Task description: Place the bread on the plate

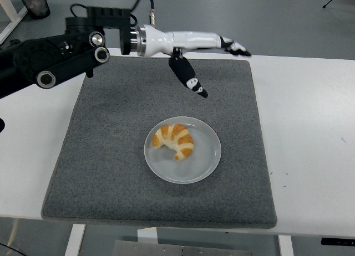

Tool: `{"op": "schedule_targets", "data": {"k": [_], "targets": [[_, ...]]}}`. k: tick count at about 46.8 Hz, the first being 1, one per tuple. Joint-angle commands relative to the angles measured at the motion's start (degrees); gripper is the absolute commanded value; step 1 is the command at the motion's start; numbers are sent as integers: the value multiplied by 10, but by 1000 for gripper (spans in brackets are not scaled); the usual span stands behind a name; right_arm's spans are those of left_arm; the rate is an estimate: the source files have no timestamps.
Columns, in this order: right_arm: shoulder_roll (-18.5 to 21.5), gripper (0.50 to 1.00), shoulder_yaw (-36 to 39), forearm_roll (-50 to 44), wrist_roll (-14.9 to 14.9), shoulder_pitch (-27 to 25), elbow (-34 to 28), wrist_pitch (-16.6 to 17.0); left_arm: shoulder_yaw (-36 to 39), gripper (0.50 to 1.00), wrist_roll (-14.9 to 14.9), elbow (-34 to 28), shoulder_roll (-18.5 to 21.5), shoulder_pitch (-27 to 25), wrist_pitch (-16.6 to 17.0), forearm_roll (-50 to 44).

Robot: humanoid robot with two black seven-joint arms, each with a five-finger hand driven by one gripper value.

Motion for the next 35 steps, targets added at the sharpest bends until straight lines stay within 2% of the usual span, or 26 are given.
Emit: {"op": "schedule_targets", "data": {"k": [1,7,11,17,21,23,27,32,35], "targets": [[0,954,0,-1,0,0,0,0,-21,992,2,34,15,14,4,-111],[0,952,0,0,0,0,0,0,-22,992,5,99,38,58,14,-331],[0,954,0,0,0,0,0,0,-21,992,7,137,40,90,46,-458],[0,952,0,0,1,0,0,0,-26,992,9,202,30,142,85,-585],[0,952,1,1,1,0,0,0,-28,992,8,227,-1,183,136,-675],[0,952,1,1,1,0,0,0,-35,992,8,237,-22,199,161,-710],[0,952,1,1,2,0,0,0,-66,992,1,255,-45,220,178,-749],[0,952,1,2,2,0,0,1,-136,992,-1,262,-73,242,178,-744],[0,952,1,2,2,0,0,1,-151,994,-2,261,-80,244,176,-743]]}}
